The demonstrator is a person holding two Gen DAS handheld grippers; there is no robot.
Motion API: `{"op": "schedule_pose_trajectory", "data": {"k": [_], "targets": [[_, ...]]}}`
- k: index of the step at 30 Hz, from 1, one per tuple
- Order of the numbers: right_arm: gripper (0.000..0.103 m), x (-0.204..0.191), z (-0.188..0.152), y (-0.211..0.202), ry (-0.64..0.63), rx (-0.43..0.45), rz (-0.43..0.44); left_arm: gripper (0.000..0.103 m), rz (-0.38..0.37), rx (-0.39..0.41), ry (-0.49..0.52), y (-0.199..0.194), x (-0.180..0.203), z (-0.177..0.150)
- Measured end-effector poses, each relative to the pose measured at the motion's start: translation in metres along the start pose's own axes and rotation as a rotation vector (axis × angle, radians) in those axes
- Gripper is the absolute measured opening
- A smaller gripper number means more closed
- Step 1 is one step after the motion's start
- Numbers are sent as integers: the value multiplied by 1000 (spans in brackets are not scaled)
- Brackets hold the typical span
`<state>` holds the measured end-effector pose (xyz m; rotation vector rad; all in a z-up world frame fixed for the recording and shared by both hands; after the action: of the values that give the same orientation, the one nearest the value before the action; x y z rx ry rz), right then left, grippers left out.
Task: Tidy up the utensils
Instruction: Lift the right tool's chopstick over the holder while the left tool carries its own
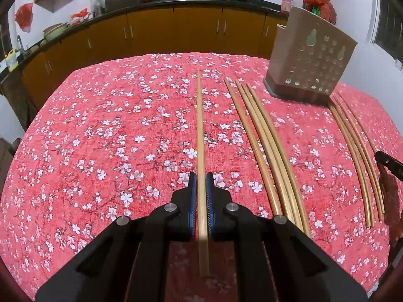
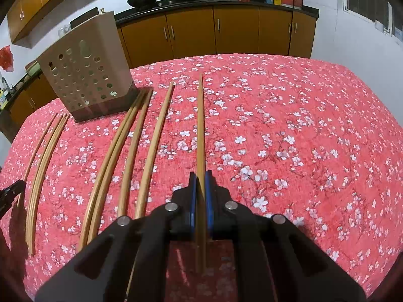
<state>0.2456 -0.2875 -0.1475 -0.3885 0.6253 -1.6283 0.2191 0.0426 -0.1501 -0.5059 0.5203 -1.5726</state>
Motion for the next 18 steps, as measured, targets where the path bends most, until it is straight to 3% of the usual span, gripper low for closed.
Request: {"op": "schedule_pose_trajectory", "data": {"k": [7, 10, 18], "targets": [[8, -3, 5, -1, 15, -1, 23, 8, -1, -15, 13, 12, 5, 7], [8, -2, 19, -20, 24, 62, 36, 8, -2, -8, -8, 8, 1, 15], [8, 2, 64, -69, 35, 224, 56, 8, -20, 119, -60, -26, -10, 62]]}}
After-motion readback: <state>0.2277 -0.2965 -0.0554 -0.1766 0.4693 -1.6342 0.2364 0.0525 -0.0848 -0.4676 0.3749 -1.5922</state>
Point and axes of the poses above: each gripper's, at about its wrist camera, not at the fingertips, and y roughly the way its jaws point, x to its right, z to its top, the point moved 8 cm from there along y, roughly the way its jaws point, and after that the axes turned 13 degrees about x, right-handed, at the moved point
